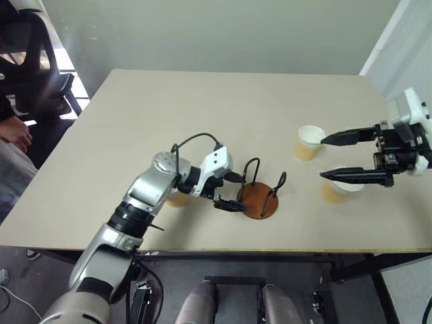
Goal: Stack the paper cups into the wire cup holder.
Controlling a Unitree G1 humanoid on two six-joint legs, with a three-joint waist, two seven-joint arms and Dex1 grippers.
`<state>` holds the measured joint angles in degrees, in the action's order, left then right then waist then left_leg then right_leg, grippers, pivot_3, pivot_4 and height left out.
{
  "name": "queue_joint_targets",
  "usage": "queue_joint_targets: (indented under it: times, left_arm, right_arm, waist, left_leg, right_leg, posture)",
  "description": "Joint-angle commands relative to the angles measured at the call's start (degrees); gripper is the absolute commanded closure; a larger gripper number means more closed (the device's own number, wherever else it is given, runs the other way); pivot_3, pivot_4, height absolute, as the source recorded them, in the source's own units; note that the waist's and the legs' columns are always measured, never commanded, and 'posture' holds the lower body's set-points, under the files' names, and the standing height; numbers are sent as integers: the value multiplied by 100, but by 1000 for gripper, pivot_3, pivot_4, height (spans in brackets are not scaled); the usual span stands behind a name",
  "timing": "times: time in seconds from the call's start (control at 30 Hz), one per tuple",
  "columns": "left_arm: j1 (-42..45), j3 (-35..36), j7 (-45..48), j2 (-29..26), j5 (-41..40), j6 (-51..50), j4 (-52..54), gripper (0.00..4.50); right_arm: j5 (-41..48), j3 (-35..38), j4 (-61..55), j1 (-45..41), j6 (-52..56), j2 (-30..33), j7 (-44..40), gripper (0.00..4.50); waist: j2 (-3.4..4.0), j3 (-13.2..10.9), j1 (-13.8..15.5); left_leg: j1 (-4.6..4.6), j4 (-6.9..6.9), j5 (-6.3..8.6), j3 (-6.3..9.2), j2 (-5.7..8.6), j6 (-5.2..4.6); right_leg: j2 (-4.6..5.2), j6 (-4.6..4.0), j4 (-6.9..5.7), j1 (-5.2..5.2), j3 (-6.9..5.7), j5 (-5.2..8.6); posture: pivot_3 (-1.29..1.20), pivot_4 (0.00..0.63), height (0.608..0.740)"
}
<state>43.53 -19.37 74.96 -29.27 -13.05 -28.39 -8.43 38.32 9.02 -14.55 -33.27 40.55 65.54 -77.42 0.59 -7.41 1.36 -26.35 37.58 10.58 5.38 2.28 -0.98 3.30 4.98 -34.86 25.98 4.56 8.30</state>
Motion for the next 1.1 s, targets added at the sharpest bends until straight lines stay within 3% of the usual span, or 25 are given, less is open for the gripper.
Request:
queue_joint_targets:
  times: [0.03, 0.63, 0.87, 1.1]
  left_arm:
    - [190, 56, 139, -86, -13, 152, 201, 14]
    - [714, 629, 541, -620, -137, 705, -581, 14]
    - [1336, 1233, 128, -456, -415, 416, -1125, 14]
    - [1326, 1299, 32, -464, -467, 182, -901, 14]
  right_arm:
    - [32, -18, -131, -146, -96, 73, -84, 726]
    - [-56, -31, 212, -626, 60, -162, 438, 726]
    - [-1031, -713, 1299, -1221, -587, -410, 573, 726]
    - [-2584, -1787, 2924, -1872, -2139, -893, 434, 726]
  waist:
    - [0, 0, 1]
    - [0, 0, -5]
    - [1, 0, -9]
    - [1, -1, -56]
  left_leg:
    - [0, 0, 0, 0, 0, 0]
    - [-1, 1, 11, 1, -2, -2]
    - [-3, 17, 13, 2, -3, -8]
    - [-2, 35, 29, 2, -7, -23]
  right_leg:
    - [0, 0, 0, 0, 0, 1]
    - [0, -5, -1, 7, 0, 5]
    - [1, -10, -5, 7, -1, 2]
    - [1, -10, -6, 7, -6, 0]
  posture:
    - [0, 150, 740]
    - [0, 150, 740]
    - [0, 150, 740]
    - [0, 150, 740]
